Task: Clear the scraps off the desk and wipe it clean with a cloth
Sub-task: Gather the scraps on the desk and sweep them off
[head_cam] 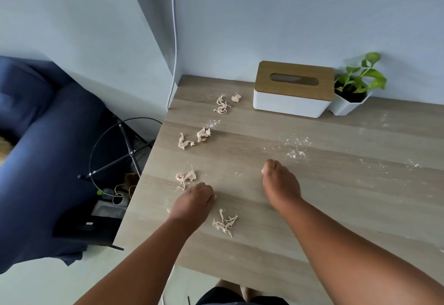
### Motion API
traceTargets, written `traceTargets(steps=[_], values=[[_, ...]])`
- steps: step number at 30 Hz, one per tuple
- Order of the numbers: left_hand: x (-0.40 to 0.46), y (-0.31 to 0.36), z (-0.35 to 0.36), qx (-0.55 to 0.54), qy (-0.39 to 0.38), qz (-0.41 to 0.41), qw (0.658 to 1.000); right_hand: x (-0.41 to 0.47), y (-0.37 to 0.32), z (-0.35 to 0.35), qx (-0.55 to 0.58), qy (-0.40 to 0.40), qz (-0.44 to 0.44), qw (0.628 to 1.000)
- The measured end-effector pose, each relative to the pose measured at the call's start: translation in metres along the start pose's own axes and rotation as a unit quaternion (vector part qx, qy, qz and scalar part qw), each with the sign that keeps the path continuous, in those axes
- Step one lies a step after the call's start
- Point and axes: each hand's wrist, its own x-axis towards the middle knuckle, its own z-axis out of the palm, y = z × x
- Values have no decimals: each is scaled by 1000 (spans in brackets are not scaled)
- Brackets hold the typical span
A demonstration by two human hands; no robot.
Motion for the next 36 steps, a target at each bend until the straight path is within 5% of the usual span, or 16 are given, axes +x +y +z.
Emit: traceTargets(steps=[9,23,36], values=[[-11,1,-18,-80,24,-100,992,-19,-1,-10,97,-38,7,995],[-85,-36,-59,-54,64,-215,973,-71,-50,-2,134,-52,-131,981],[-85,-63,-29,79,-42,-88,992,-105,-69,22,-7,-37,-186,982]])
